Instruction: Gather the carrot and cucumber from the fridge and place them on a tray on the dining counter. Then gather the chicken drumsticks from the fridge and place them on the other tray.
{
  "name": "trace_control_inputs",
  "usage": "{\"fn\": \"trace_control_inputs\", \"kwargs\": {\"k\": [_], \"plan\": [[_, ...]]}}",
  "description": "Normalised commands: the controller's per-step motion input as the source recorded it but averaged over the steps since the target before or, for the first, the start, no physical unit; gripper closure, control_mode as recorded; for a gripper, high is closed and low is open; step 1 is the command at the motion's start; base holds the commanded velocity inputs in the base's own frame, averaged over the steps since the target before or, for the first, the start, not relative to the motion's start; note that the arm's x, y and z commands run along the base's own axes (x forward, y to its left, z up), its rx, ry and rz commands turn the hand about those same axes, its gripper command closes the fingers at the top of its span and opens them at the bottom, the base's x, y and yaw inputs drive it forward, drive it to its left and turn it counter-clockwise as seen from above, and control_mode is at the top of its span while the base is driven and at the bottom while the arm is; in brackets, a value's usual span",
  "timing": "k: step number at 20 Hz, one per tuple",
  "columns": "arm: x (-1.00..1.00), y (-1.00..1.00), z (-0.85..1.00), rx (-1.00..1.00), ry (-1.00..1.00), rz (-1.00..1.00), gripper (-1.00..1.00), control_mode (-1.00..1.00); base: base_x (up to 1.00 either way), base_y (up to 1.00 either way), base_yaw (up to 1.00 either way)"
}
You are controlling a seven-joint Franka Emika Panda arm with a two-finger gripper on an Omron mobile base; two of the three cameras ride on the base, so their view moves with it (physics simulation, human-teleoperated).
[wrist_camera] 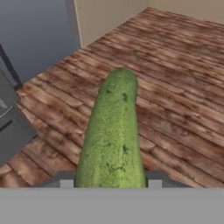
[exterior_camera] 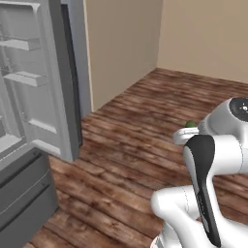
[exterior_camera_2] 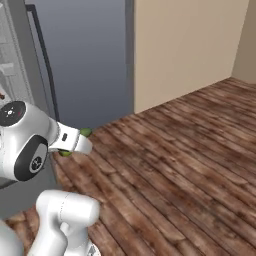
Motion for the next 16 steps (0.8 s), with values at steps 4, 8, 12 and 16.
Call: {"fn": "trace_control_inputs", "kwargs": {"k": [4, 8, 12, 16], "plan": [[0.00, 0.00, 0.00, 0.00, 0.00, 0.00, 1.00, 1.00, 0.27, -0.10, -0.33], [0.00, 0.00, 0.00, 0.00, 0.00, 0.00, 1.00, 1.00, 0.37, -0.13, -0.29], [0.00, 0.00, 0.00, 0.00, 0.00, 0.00, 1.00, 1.00, 0.45, -0.12, -0.27], [0.00, 0.00, 0.00, 0.00, 0.00, 0.00, 1.00, 1.00, 0.52, -0.14, -0.26]]}}
